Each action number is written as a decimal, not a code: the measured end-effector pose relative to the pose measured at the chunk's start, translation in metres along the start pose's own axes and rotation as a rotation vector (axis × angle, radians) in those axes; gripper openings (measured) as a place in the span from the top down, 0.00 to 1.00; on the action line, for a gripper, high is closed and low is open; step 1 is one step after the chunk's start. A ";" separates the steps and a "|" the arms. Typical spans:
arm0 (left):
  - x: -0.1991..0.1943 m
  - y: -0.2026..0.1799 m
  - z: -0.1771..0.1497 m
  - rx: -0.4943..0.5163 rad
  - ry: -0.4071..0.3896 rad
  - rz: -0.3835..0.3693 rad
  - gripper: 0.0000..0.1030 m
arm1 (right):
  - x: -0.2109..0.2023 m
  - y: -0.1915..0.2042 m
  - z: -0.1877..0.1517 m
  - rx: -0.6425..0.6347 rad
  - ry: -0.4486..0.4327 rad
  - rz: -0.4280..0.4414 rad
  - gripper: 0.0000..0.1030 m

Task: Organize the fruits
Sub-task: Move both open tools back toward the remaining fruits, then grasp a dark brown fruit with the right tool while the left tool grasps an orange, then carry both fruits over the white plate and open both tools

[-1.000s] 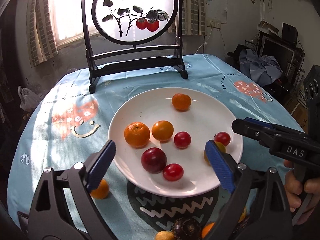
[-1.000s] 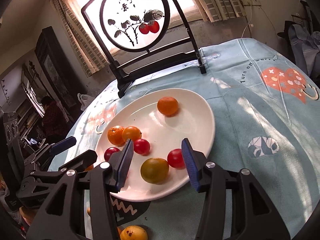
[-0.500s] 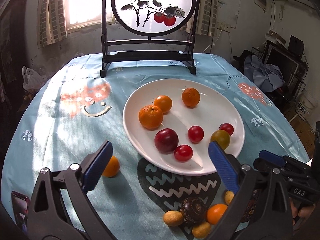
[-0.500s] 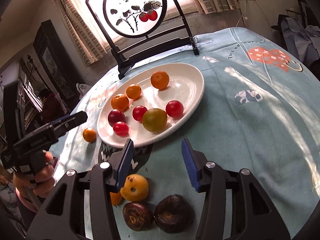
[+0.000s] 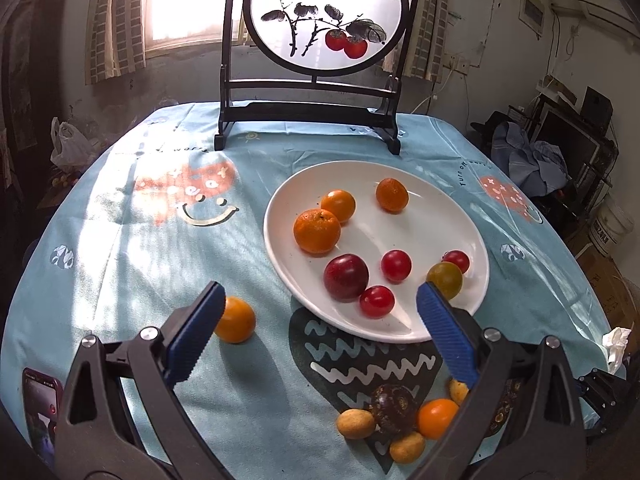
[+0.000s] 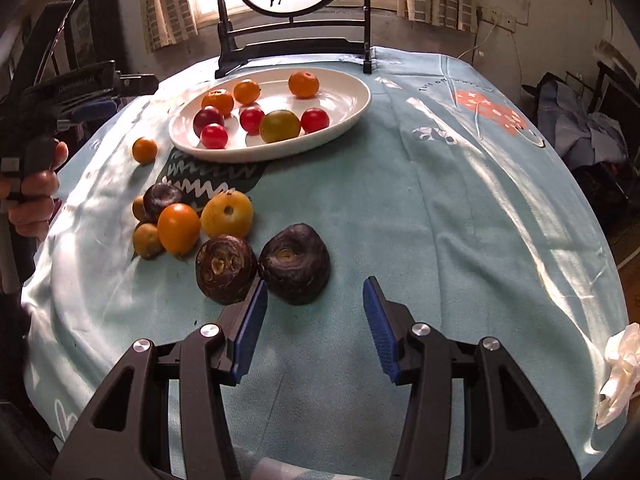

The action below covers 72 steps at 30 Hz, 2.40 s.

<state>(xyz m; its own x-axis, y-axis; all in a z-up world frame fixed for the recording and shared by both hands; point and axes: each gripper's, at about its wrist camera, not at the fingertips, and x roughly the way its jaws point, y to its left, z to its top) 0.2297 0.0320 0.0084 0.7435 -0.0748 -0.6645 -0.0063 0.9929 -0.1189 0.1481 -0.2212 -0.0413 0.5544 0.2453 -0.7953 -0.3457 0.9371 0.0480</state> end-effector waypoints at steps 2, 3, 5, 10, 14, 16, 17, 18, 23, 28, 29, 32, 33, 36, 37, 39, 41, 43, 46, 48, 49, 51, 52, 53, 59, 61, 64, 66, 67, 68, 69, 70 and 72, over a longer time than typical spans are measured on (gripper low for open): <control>0.000 0.001 -0.002 0.003 0.007 -0.001 0.05 | 0.003 0.005 0.000 -0.033 0.009 -0.002 0.51; 0.000 0.001 -0.003 0.005 0.008 0.002 0.05 | 0.005 0.007 0.000 -0.047 0.012 -0.009 0.51; -0.003 0.003 -0.005 0.004 0.005 0.003 0.05 | 0.011 0.009 0.004 -0.062 0.023 -0.013 0.51; -0.005 0.013 -0.006 -0.014 0.004 0.015 0.05 | 0.030 0.014 0.014 -0.099 0.068 -0.034 0.51; -0.011 0.030 -0.003 -0.050 -0.016 0.037 0.05 | 0.035 0.016 0.019 -0.103 0.073 -0.037 0.52; -0.016 0.046 0.000 -0.093 -0.035 0.052 0.05 | 0.034 0.015 0.018 -0.092 0.069 -0.029 0.56; -0.017 0.055 0.001 -0.118 -0.041 0.059 0.05 | 0.032 0.014 0.018 -0.083 0.064 -0.029 0.56; -0.017 0.065 0.002 -0.142 -0.042 0.069 0.05 | 0.031 0.013 0.018 -0.070 0.056 -0.026 0.56; -0.002 0.102 -0.001 -0.216 0.000 0.116 0.06 | 0.019 0.007 0.020 0.054 -0.012 -0.003 0.56; 0.021 0.091 -0.007 -0.139 0.084 0.089 0.23 | 0.004 0.006 0.023 0.116 -0.079 0.024 0.57; 0.024 0.085 -0.008 -0.111 0.091 0.091 0.26 | 0.000 0.004 0.024 0.135 -0.094 0.046 0.57; 0.035 0.071 -0.013 -0.048 0.120 0.090 0.35 | -0.011 0.009 0.028 0.131 -0.126 0.079 0.57; 0.039 0.068 -0.014 -0.035 0.133 0.082 0.40 | -0.014 0.012 0.028 0.124 -0.134 0.084 0.57; 0.051 0.062 -0.018 0.001 0.172 0.082 0.52 | -0.017 0.017 0.030 0.124 -0.143 0.112 0.57; 0.055 0.062 -0.020 0.007 0.182 0.087 0.53 | -0.018 0.018 0.031 0.120 -0.143 0.117 0.57; 0.061 0.061 -0.023 0.012 0.201 0.082 0.57 | -0.018 0.021 0.031 0.112 -0.141 0.123 0.57; 0.066 0.060 -0.025 0.018 0.208 0.097 0.58 | -0.018 0.022 0.031 0.117 -0.140 0.129 0.57; 0.068 0.061 -0.025 0.019 0.209 0.105 0.58 | -0.018 0.023 0.030 0.116 -0.141 0.139 0.57; 0.071 0.061 -0.026 0.021 0.213 0.113 0.59 | -0.019 0.024 0.030 0.113 -0.144 0.141 0.57; 0.072 0.058 -0.027 0.034 0.210 0.122 0.59 | -0.020 0.024 0.029 0.109 -0.147 0.137 0.57; 0.072 0.056 -0.027 0.044 0.207 0.131 0.59 | -0.021 0.024 0.029 0.107 -0.148 0.138 0.57; 0.072 0.053 -0.027 0.061 0.204 0.145 0.60 | -0.022 0.025 0.029 0.108 -0.151 0.143 0.57; 0.071 0.052 -0.027 0.066 0.204 0.149 0.60 | -0.022 0.024 0.028 0.109 -0.152 0.145 0.57; 0.071 0.051 -0.027 0.068 0.204 0.153 0.60 | -0.022 0.025 0.028 0.110 -0.152 0.147 0.57; 0.063 0.052 -0.025 0.048 0.186 0.154 0.60 | -0.025 0.026 0.029 0.098 -0.160 0.146 0.57; 0.058 0.052 -0.023 0.039 0.173 0.152 0.60 | -0.026 0.025 0.031 0.095 -0.164 0.153 0.57; 0.044 0.052 -0.018 0.009 0.135 0.131 0.60 | -0.029 0.023 0.035 0.094 -0.188 0.166 0.57; 0.032 0.050 -0.013 -0.006 0.096 0.103 0.60 | -0.030 0.021 0.042 0.094 -0.210 0.180 0.57; 0.026 0.047 -0.010 -0.015 0.075 0.082 0.60 | -0.029 0.019 0.047 0.096 -0.222 0.188 0.57; 0.021 0.043 -0.007 -0.021 0.059 0.064 0.60 | -0.027 0.016 0.052 0.101 -0.234 0.196 0.57; 0.018 0.038 -0.004 -0.023 0.045 0.048 0.60 | -0.023 0.014 0.059 0.109 -0.243 0.205 0.57; 0.016 0.032 -0.002 -0.023 0.033 0.030 0.60 | -0.019 0.011 0.067 0.119 -0.253 0.212 0.57; 0.015 0.018 0.002 -0.014 0.019 -0.007 0.60 | -0.008 0.006 0.083 0.132 -0.277 0.218 0.57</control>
<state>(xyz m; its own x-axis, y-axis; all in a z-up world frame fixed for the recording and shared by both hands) 0.2416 0.0485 -0.0021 0.7310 -0.0838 -0.6772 -0.0102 0.9910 -0.1337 0.2044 -0.1974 0.0156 0.6687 0.4838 -0.5647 -0.3881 0.8748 0.2899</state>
